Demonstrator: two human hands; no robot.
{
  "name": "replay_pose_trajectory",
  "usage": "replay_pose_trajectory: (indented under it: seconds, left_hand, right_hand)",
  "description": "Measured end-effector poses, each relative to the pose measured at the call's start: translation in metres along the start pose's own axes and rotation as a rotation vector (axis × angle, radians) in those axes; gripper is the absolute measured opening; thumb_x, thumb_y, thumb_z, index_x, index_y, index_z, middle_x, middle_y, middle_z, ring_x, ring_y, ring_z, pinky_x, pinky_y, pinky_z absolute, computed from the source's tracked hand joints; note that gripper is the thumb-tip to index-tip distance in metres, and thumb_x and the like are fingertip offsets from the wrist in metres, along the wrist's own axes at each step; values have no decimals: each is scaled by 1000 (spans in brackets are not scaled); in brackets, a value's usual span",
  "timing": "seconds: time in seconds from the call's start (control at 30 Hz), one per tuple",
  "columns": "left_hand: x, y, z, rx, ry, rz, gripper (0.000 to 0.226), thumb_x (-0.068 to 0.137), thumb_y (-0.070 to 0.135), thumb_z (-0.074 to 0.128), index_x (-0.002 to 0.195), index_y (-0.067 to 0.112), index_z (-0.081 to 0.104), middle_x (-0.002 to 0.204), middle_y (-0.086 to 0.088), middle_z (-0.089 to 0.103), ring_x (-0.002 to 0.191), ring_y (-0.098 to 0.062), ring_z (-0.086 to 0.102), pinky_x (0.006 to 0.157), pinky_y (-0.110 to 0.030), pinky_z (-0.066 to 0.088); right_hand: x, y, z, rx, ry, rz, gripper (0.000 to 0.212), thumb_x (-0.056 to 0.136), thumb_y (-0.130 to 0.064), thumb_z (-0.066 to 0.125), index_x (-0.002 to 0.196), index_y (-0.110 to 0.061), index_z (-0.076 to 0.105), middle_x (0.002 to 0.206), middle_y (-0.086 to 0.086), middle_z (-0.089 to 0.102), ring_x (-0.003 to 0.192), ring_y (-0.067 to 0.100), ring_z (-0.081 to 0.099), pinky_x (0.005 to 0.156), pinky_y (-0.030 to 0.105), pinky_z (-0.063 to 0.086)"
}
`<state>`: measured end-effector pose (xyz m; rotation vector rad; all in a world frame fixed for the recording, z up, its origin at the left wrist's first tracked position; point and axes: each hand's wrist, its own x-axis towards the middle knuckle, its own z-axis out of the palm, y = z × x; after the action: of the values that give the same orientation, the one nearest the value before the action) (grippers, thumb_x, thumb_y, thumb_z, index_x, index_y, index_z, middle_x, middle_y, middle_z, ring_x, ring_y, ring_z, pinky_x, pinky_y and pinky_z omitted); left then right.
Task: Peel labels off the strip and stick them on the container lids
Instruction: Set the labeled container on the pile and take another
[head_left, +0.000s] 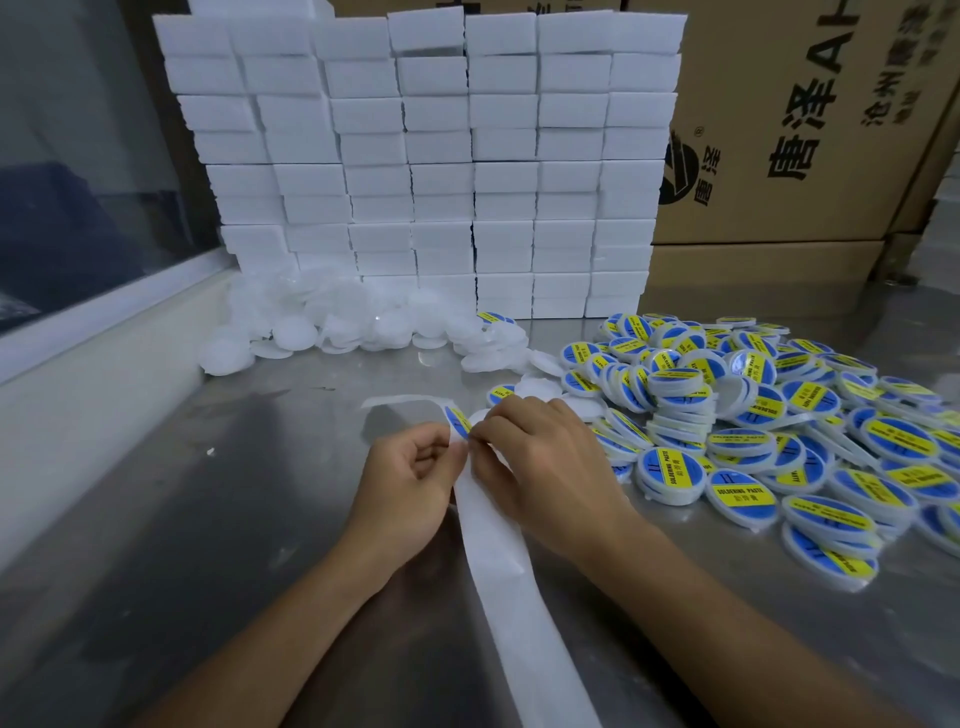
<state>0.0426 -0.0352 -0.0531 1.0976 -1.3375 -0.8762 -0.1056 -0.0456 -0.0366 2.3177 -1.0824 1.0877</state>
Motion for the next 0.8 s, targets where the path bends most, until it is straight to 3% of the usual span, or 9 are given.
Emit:
replay_pose_trajectory:
  seconds: [0.1, 0.23, 0.4, 0.53, 0.63, 0.7, 0.8]
  left_hand:
    - [0, 1, 1, -35, 21, -30, 17, 92, 1, 60, 82, 8, 71, 78, -14, 72, 70, -19, 67, 67, -35, 56]
    - [1, 1, -1, -31, 48, -58, 15, 91, 0, 61, 87, 8, 72, 83, -16, 73, 73, -21, 67, 63, -29, 56]
    - [1, -4, -1, -10, 38, -55, 18, 88, 2, 65, 82, 17, 73, 75, -2, 75, 68, -14, 70, 61, -21, 55]
    - [5, -6, 3, 105, 93, 53, 14, 82, 15, 75, 74, 16, 63, 54, 1, 61, 51, -14, 56, 53, -22, 46]
    - [18, -7, 1, 180, 252, 141, 32, 84, 27, 73, 65, 12, 52, 48, 3, 48, 48, -16, 43, 51, -28, 37]
    - [31, -4, -4, 238, 354, 190, 37, 88, 31, 68, 61, 15, 48, 47, 8, 44, 45, -6, 38, 48, -20, 33]
    - [59, -2, -9, 340, 383, 202, 35, 88, 25, 67, 60, 20, 48, 48, 7, 45, 45, -4, 41, 48, -13, 32]
  right_hand:
    - [2, 1, -1, 79, 25, 58, 7, 84, -11, 68, 78, -8, 68, 73, 7, 61, 66, 29, 57, 58, 39, 44]
    - [4, 7, -11, 299, 149, 231, 6, 82, -7, 68, 76, -7, 66, 72, 2, 61, 64, 19, 54, 61, 35, 46]
    - [6, 19, -20, 703, 249, 751, 10, 84, -7, 67, 76, -11, 71, 65, 1, 66, 58, 9, 55, 59, 29, 49]
    - [9, 30, -25, 1037, 320, 1102, 10, 86, -9, 66, 78, -12, 72, 59, -5, 67, 53, 4, 59, 55, 18, 49]
    - [9, 32, -25, 1113, 356, 1136, 7, 87, -5, 66, 84, -7, 72, 66, 0, 73, 60, 8, 67, 58, 17, 53]
    - [9, 31, -26, 1077, 363, 1092, 7, 86, -5, 67, 84, -9, 73, 70, 0, 74, 66, 8, 70, 61, 15, 53]
    - [9, 30, -26, 1003, 361, 1009, 12, 86, -8, 69, 81, -17, 74, 71, -2, 74, 70, 7, 71, 62, 14, 53]
